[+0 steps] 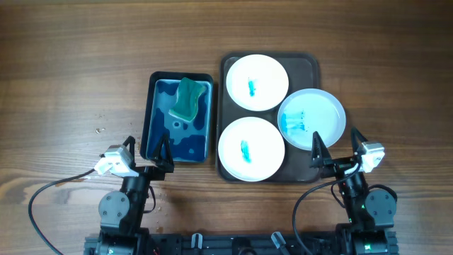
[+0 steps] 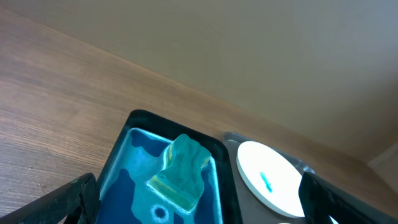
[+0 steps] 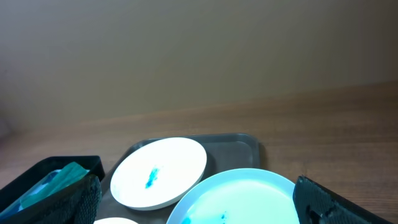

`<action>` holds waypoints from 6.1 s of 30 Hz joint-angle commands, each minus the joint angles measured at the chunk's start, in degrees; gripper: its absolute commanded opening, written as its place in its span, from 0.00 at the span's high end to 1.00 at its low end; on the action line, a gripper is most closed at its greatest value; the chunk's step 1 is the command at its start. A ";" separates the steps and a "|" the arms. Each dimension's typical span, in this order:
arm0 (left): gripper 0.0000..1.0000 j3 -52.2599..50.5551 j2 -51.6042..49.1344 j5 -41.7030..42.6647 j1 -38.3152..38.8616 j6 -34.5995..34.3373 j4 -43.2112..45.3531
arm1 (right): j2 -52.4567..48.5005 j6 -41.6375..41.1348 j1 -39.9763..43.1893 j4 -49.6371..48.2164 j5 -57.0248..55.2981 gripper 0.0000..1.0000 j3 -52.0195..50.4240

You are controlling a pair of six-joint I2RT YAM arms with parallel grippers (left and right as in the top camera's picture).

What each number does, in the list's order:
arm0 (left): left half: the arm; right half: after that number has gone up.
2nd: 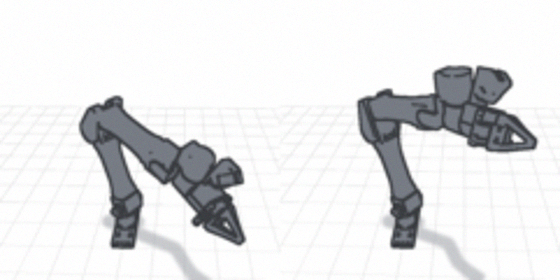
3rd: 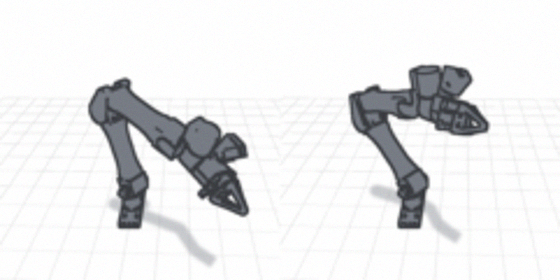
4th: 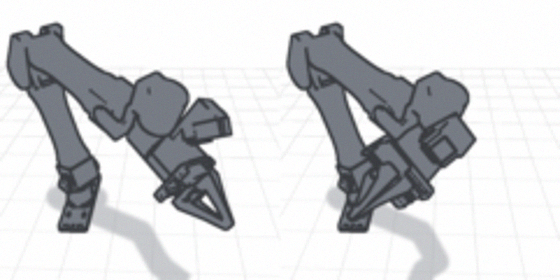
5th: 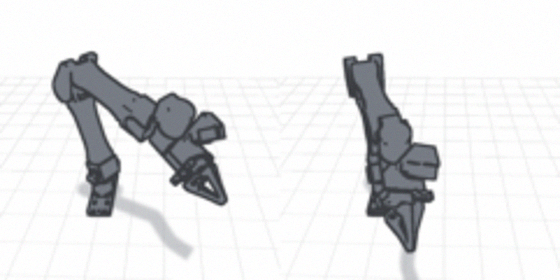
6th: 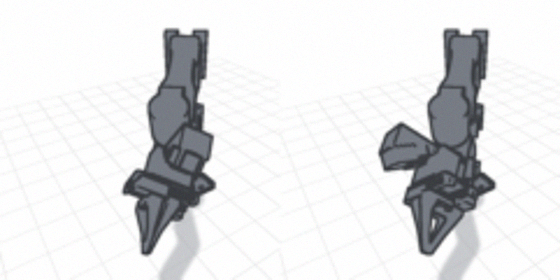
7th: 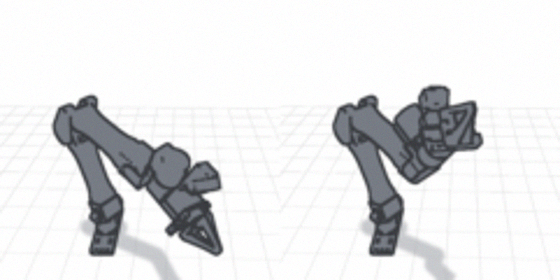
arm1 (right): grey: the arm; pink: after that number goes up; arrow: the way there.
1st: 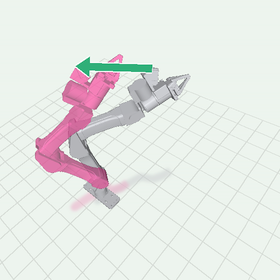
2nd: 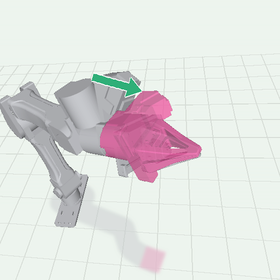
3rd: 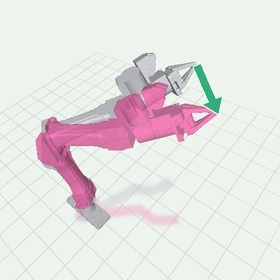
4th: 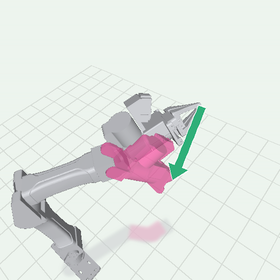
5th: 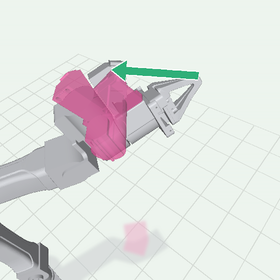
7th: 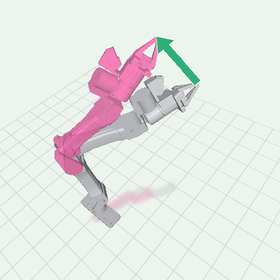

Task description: Clean dirty plates on tray and stack at the side

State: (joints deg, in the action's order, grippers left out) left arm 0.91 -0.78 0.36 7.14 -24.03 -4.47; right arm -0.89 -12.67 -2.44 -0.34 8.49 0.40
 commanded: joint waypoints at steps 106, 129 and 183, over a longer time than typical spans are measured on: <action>0.91 70.20 -106.81 -3.32 7.48 7.89 -32.59 | -66.31 -1.09 -9.31 66.23 17.49 0.45 66.20; 0.96 57.31 -105.57 2.71 7.04 7.13 -27.45 | -71.93 -1.03 -9.29 53.77 15.21 0.39 46.90; 0.96 75.17 -84.48 15.23 9.40 -0.46 -53.44 | -86.29 0.87 -13.18 36.50 8.46 0.74 45.46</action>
State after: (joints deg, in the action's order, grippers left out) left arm 75.40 -85.43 14.09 14.59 -23.51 -58.70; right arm -86.13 -12.10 -14.68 38.30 17.47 47.24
